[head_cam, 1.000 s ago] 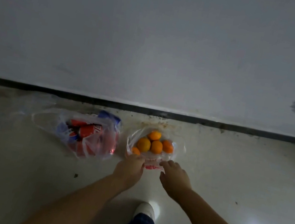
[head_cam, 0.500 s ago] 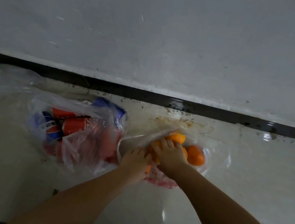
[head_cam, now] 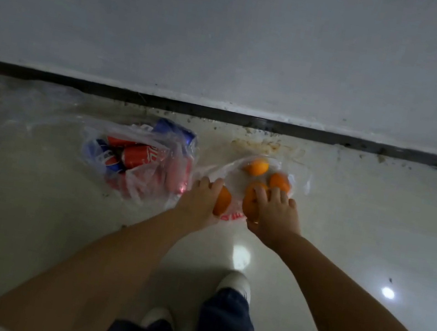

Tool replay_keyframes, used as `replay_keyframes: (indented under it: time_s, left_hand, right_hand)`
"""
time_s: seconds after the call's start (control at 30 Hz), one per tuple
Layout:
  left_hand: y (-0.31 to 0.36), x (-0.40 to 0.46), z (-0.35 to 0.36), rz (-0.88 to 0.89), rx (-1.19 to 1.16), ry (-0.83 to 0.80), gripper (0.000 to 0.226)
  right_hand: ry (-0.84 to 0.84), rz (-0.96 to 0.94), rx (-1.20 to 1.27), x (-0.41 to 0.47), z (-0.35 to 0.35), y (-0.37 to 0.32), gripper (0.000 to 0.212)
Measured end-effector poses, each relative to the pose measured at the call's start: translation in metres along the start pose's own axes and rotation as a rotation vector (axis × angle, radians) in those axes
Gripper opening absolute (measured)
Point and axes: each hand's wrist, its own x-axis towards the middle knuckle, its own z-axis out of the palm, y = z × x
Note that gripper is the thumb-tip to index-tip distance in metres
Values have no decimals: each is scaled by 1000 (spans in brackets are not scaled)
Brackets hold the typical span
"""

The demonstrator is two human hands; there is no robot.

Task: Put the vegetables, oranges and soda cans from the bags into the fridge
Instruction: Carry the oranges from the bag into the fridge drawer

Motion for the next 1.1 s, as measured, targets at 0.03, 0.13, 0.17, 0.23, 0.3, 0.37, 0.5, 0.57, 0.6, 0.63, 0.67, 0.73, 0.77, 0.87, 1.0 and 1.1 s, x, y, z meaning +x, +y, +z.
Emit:
replay_keyframes:
  time_s: [0.03,0.13,0.17,0.23,0.3,0.37,0.5,0.57,0.6,0.63,0.67,0.73,0.77,0.87,1.0,1.1]
  left_hand:
    - [13,-16,-20,14,-4,-7,73]
    - [58,-65,-86,62,27,-50,70]
    - [74,-82,-107,84,46,-65,70]
    - [106,-116,-152,125,77,-71,73]
    - [133,-149,-195,166,86,-50,78]
    - [154,-183,-234,214,89,-55,84]
    - [190,-246,-289,361,120,-89,77]
    - [212,-275,-312,434,195,-66,76]
    - [224,-290,-322,473,235,-57,77]
    - [240,-305,-332,517,257,-58,79]
    - [257,-318,-340,566,269,-65,80]
    - [293,-343,-351,655,295,-67,80]
    - [313,-356,-355,702,313,-61,79]
    - [375,-396,-350,875,353,-48,79]
    - [463,-471,-312,1095,384,-59,80]
    - [517,-551,-258,1240,363,-114,81]
  right_hand:
    - [-4,22,14,-21,-22,0,75]
    - [17,101,96,-84,-91,-3,75]
    - [28,125,124,-104,-115,-4,76]
    - [58,169,164,-143,-162,-8,76]
    - [104,207,191,-180,-209,-12,76]
    - [147,243,208,-218,-250,-16,72]
    - [252,329,207,-298,-313,-29,70]
    - [320,397,236,-344,-333,-35,72]
    - [344,431,255,-368,-341,-39,73]
    - [368,466,267,-392,-347,-40,74]
    - [387,500,265,-416,-352,-41,75]
    - [422,574,265,-463,-359,-39,75]
    - [445,616,268,-487,-361,-37,76]
    - [525,750,275,-564,-363,-32,78]
    - [630,984,288,-682,-347,-29,79]
    - [675,1159,270,-785,-313,-43,75]
